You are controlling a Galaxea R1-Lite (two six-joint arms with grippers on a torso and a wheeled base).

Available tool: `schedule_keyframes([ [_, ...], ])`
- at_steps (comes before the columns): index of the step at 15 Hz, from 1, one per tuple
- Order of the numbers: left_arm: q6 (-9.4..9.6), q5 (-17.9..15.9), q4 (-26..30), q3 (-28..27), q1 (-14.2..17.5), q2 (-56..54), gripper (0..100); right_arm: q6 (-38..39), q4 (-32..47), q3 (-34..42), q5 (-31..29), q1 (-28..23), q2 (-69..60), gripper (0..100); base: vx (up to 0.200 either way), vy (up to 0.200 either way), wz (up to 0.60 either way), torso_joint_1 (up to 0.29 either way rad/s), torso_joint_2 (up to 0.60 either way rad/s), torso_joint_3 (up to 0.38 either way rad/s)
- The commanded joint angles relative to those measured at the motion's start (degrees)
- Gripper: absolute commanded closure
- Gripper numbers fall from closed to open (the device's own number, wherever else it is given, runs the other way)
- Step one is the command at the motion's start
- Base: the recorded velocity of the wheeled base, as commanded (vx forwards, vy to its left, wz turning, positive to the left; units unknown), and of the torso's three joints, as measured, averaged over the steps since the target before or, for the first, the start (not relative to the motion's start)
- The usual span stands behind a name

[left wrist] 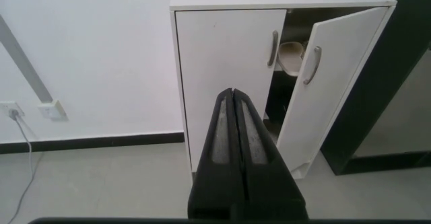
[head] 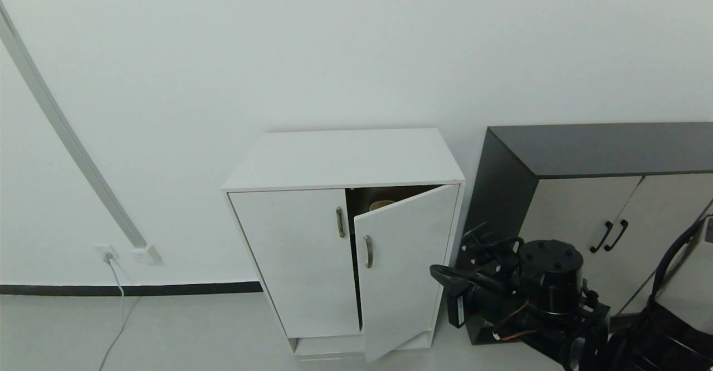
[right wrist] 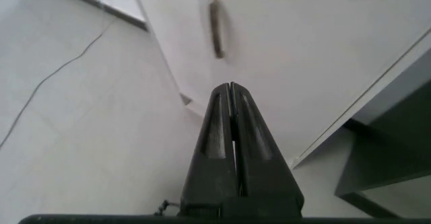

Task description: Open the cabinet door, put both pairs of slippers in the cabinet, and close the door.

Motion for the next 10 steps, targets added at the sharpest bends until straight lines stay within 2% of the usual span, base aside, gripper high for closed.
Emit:
schedule_keyframes([
  [1,-0.02,0.0,0.0,0.0,0.0,0.0,100,0.0,-0.4,1.1,0.1,0.5,-0.9,100,0.2,0.0,0.0,-0.002,0.0,0.002],
  [8,-0.02,0.0,0.0,0.0,0.0,0.0,100,0.0,-0.5,3.1,0.3,1.9,-0.4,100,0.2,0.0,0.0,-0.002,0.0,0.006],
  [10,-0.11,0.0,-0.1,0.0,0.0,0.0,100,0.1,-0.6,2.8,0.3,1.9,0.7,100,0.0,0.0,0.0,0.0,0.0,0.0],
])
